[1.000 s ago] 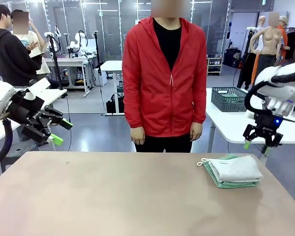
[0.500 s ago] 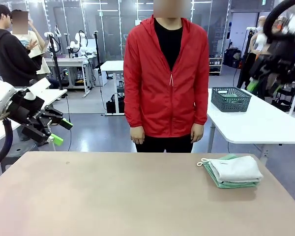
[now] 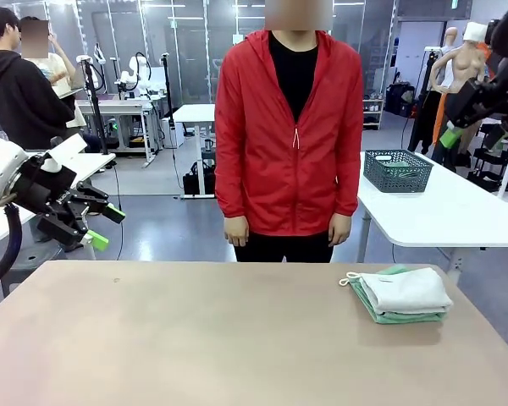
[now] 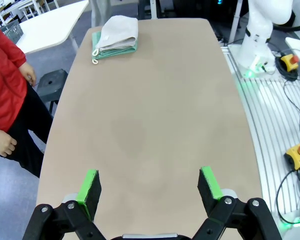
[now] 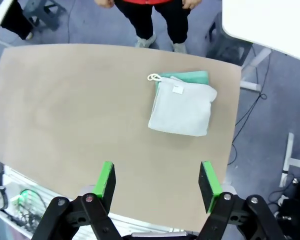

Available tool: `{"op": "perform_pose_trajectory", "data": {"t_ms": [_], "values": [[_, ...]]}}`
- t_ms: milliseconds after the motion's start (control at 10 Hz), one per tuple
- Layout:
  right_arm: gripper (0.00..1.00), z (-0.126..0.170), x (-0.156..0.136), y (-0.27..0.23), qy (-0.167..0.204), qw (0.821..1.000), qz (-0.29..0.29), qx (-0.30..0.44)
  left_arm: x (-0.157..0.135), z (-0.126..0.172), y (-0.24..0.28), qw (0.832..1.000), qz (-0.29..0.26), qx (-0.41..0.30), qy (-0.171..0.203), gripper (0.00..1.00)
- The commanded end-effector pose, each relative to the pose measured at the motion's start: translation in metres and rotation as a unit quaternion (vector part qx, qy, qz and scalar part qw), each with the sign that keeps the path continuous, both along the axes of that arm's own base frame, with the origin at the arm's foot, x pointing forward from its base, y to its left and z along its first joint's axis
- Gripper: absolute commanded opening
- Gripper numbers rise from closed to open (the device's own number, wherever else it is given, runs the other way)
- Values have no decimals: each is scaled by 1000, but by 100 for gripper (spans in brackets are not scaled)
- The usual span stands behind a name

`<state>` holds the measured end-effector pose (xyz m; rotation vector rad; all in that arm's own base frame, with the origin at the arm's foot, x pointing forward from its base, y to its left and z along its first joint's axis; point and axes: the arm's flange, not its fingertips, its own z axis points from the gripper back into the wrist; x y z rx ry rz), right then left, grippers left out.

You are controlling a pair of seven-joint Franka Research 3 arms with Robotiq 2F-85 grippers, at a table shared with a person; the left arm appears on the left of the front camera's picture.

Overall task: Fold the towels and place them in the basket.
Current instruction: Stack the folded Towel with hook on the right side of the table.

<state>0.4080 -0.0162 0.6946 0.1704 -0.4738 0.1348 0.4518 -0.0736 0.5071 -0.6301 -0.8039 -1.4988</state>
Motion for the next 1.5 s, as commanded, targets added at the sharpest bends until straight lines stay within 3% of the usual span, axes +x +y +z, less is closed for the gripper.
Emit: {"op": "perform_pose_trajectory", "data": {"t_ms": [0, 100, 1400], "values": [[84, -12, 2, 7, -17, 999, -40, -13, -1, 1, 1, 1000, -5, -8, -1, 98], [84, 0, 0, 0, 0, 1000, 0, 0, -1, 1, 1, 1000, -5, -8, -1, 98], [84, 0, 0, 0, 0, 1000, 0, 0, -1, 1, 1, 1000, -5, -8, -1, 98]]}}
